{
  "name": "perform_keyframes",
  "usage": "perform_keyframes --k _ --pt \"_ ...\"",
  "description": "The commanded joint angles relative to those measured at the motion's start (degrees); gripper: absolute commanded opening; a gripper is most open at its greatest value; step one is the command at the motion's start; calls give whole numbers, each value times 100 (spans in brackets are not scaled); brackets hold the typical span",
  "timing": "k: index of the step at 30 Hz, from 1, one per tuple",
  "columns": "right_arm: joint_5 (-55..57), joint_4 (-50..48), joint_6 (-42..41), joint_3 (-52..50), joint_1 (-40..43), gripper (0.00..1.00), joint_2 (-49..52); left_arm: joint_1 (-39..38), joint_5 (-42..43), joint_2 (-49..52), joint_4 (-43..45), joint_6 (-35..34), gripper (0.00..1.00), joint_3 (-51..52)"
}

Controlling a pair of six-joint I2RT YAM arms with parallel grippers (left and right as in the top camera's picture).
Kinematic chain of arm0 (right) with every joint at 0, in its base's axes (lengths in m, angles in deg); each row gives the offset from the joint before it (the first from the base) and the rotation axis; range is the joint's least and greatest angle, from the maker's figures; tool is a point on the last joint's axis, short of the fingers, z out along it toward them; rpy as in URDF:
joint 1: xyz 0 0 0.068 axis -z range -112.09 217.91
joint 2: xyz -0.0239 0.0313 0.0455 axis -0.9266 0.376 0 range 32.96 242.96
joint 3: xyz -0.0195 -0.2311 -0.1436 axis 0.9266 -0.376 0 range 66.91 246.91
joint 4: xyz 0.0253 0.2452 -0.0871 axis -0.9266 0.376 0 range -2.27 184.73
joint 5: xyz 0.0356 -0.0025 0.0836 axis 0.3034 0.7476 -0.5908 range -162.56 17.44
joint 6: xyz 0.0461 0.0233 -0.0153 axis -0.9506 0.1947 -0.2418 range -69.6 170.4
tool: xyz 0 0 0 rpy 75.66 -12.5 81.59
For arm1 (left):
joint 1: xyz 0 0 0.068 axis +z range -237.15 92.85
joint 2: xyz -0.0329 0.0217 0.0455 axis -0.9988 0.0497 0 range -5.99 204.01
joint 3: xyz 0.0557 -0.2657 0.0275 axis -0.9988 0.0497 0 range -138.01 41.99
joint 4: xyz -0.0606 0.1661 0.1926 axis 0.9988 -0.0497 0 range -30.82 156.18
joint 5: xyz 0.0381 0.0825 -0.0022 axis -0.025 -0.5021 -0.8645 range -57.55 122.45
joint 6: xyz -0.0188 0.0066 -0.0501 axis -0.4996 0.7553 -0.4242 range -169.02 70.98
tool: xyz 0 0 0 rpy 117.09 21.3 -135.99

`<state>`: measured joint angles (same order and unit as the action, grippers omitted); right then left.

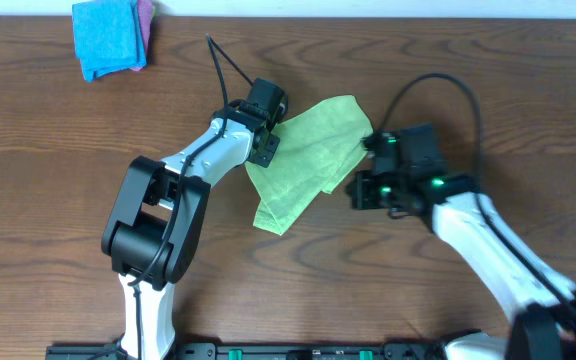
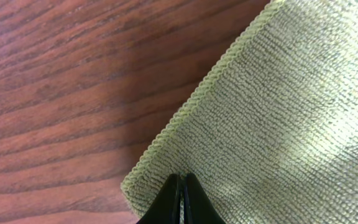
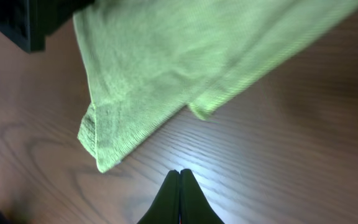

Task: Fold the cloth
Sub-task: 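Reach the left gripper to the cloth's left corner and grasp it, then regrasp the cloth's right corner with the right gripper and stretch it apart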

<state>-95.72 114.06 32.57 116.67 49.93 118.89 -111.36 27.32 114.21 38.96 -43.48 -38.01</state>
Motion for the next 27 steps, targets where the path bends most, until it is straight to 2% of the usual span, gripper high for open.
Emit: perform_keyframes --k 1,5,10,20,27 --pt "-125 -297 -146 -24 -332 1 378 66 -125 291 -284 -216 6 236" --pt "26 -660 -146 -24 -501 2 640 66 -17 291 -302 -282 6 236" --pt "732 -892 -144 -24 -535 2 909 52 243 291 -299 -308 6 236" --pt "837 -1445 -144 7 -535 2 1488 52 243 291 -321 -306 5 236" --pt "846 -1853 -149 9 -535 2 1545 52 243 291 -345 -306 6 236"
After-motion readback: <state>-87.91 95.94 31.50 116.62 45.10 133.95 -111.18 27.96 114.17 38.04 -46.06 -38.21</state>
